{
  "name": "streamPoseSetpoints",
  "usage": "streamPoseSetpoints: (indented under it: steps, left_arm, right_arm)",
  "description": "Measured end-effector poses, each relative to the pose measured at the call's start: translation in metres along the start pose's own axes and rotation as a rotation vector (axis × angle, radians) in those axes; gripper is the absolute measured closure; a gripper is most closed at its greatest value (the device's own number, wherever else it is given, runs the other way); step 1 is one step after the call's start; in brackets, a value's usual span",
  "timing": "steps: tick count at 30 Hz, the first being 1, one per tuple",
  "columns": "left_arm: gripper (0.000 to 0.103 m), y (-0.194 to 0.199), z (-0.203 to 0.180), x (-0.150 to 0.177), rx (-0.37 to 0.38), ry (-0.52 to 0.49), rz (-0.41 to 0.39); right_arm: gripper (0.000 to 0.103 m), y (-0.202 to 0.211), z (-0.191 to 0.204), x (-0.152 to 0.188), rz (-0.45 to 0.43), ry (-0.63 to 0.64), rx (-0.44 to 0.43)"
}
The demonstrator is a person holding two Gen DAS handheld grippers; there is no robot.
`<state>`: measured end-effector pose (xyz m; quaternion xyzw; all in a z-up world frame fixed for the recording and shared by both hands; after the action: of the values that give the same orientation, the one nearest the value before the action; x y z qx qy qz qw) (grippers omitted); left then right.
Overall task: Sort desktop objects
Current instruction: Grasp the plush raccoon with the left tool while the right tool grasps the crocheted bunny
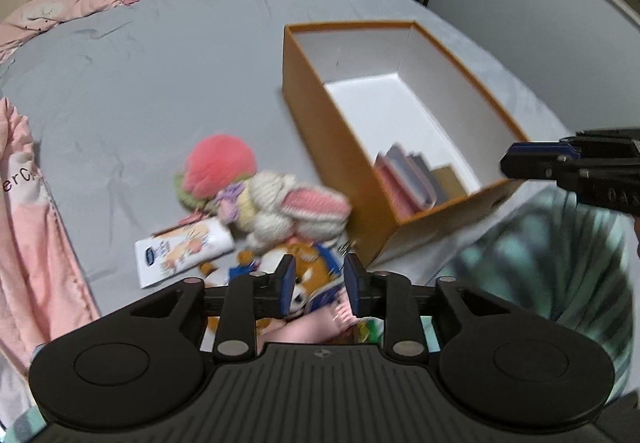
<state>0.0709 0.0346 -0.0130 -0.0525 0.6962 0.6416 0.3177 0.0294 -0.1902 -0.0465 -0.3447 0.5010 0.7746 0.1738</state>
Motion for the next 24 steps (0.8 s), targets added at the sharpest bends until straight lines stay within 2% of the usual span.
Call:
streamPoseSetpoints:
  steps: [4,7,8,11,14,16,20,24]
  left_arm:
    - [0.066,-0.005,0.002,0.011,-0.029,-0.135,0.002]
    - [0.062,-0.008,0.002,0.015,-0.064,-0.277,-0.001]
    - [0.055,-0.010,0.002,0.017,-0.068,-0.319,0.006]
    - [0.054,-0.020,0.003,0.019,-0.064,-0.428,0.032]
    - [0.054,-0.037,0.007,0.017,-0.063,-0.501,0.071]
    - [0.054,-0.048,0.010,0.015,-0.057,-0.535,0.098]
    - [0.054,-0.071,0.012,0.014,-0.030,-0.626,0.148]
    - [0.054,-0.088,0.010,0.017,-0.001,-0.710,0.173]
  right_arm:
    - [0.081,-0.032,0.038,0.002,0.075,0.115,-0.074]
    - [0.081,-0.053,0.058,-0.001,0.146,0.202,-0.096]
    - [0.081,-0.061,0.061,-0.003,0.167,0.224,-0.102]
    - [0.080,-0.083,0.070,-0.009,0.239,0.291,-0.103]
    - [0.075,-0.102,0.076,-0.016,0.285,0.378,-0.097]
    - [0.068,-0.117,0.081,-0.025,0.331,0.438,-0.090]
    - [0.066,-0.142,0.092,-0.041,0.420,0.568,-0.102]
    - [0.065,-0.175,0.092,-0.052,0.543,0.625,-0.108]
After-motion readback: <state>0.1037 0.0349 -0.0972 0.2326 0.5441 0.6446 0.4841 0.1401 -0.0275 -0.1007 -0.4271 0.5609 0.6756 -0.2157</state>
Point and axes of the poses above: each gripper's, at about its wrist camera, not at the fingertips, and y roughly against the way its jaws point, z to its left, x to its underside, the point moved 2 cm from there along -y, roughly the way its jaws point, and after that the axes turned 8 degrees about -x, right-handed, at the moved point
